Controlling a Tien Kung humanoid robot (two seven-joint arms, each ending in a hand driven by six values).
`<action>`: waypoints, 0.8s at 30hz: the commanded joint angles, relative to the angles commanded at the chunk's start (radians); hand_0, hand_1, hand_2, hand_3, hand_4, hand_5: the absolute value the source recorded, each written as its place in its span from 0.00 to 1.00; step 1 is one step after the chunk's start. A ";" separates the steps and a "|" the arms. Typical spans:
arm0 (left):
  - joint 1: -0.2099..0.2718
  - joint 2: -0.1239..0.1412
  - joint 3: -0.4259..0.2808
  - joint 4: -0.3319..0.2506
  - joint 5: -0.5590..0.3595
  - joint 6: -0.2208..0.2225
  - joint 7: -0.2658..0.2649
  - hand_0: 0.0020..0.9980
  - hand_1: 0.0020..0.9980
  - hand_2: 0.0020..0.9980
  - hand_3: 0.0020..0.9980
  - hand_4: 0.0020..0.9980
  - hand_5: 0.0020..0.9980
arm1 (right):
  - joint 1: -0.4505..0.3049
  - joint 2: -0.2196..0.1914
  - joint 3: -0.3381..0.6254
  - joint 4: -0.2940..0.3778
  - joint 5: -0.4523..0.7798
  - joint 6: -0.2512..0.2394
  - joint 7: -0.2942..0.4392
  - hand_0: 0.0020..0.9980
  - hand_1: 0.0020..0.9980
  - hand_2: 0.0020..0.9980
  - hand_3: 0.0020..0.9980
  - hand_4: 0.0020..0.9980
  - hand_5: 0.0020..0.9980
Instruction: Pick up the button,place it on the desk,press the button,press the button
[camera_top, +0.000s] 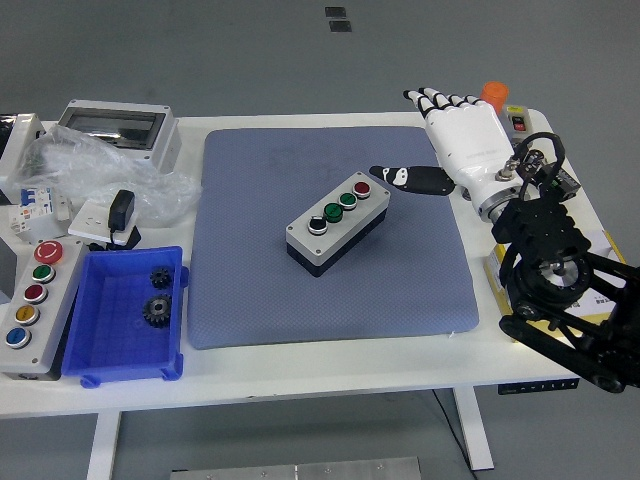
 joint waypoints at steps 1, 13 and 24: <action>0.000 0.000 0.000 0.000 0.000 0.000 0.000 0.59 0.62 0.61 0.63 0.69 0.49 | 0.012 0.000 -0.015 -0.003 -0.001 0.001 0.005 1.00 1.00 1.00 1.00 1.00 0.40; -0.002 0.006 0.007 0.000 -0.005 0.001 -0.001 0.59 0.62 0.61 0.63 0.69 0.48 | 0.232 0.015 -0.323 -0.064 -0.010 0.103 0.069 1.00 1.00 1.00 1.00 0.99 0.26; -0.003 0.009 0.013 0.000 -0.004 0.000 0.001 0.59 0.62 0.61 0.62 0.69 0.48 | 0.399 0.101 -0.355 -0.101 -0.010 0.348 0.263 1.00 1.00 1.00 1.00 0.89 0.10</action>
